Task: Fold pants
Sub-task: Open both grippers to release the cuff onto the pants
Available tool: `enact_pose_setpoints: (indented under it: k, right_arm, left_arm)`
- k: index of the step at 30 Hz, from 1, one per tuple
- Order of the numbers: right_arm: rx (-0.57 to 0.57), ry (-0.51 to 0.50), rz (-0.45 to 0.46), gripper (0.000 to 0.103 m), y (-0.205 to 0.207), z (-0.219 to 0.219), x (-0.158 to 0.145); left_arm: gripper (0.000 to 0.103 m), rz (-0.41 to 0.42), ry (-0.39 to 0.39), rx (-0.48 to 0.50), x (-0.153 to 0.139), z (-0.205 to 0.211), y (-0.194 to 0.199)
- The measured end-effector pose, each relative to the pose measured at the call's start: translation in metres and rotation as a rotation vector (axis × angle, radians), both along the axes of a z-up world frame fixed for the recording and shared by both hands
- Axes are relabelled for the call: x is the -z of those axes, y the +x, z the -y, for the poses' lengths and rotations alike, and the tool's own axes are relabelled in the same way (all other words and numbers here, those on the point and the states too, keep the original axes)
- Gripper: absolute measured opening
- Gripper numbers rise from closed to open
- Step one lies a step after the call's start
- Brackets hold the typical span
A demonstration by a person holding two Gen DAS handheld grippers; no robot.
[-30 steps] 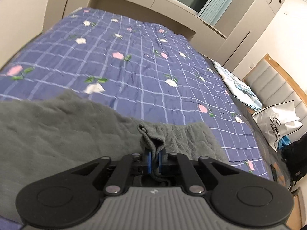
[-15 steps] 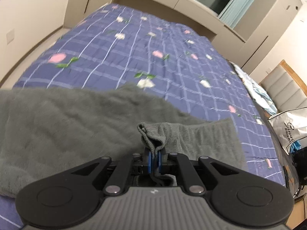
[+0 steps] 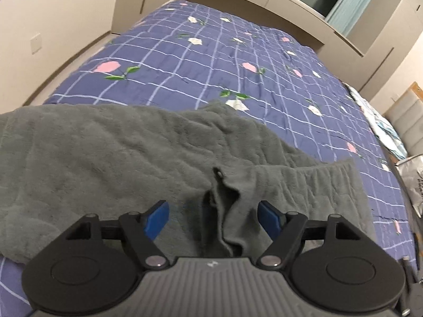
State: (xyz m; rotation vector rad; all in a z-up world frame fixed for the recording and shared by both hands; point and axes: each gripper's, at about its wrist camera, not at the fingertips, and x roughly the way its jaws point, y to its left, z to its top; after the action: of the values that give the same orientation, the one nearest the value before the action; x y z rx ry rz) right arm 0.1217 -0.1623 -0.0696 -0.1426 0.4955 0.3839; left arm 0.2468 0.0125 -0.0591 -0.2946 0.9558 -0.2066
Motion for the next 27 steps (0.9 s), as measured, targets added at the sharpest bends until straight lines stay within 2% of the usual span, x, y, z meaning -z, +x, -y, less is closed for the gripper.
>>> enact_pose_setpoints:
  k: [6, 13, 17, 20, 23, 27]
  right_arm:
    - [0.209, -0.027, 0.059, 0.102, 0.018, 0.052, -0.005]
    - [0.452, -0.166, 0.044, 0.102, 0.095, 0.114, 0.011]
    - [0.459, -0.2, -0.004, 0.102, 0.133, 0.13, 0.021]
    - [0.447, -0.214, -0.041, 0.102, 0.143, 0.133, 0.029]
    - [0.462, -0.194, -0.02, 0.102, 0.133, 0.13, 0.025]
    - [0.442, -0.154, 0.015, 0.102, 0.096, 0.123, 0.015]
  left_arm:
    - [0.095, -0.004, 0.027, -0.055, 0.006, 0.002, 0.002]
    - [0.1, 0.016, 0.108, -0.061, 0.017, 0.014, -0.005]
    - [0.102, 0.012, 0.14, -0.05, 0.02, 0.021, -0.003]
    - [0.102, 0.007, 0.147, -0.045, 0.018, 0.022, -0.003]
    - [0.102, -0.001, 0.157, -0.023, 0.013, 0.021, -0.004]
    - [0.102, -0.004, 0.186, 0.0, 0.009, 0.014, -0.014]
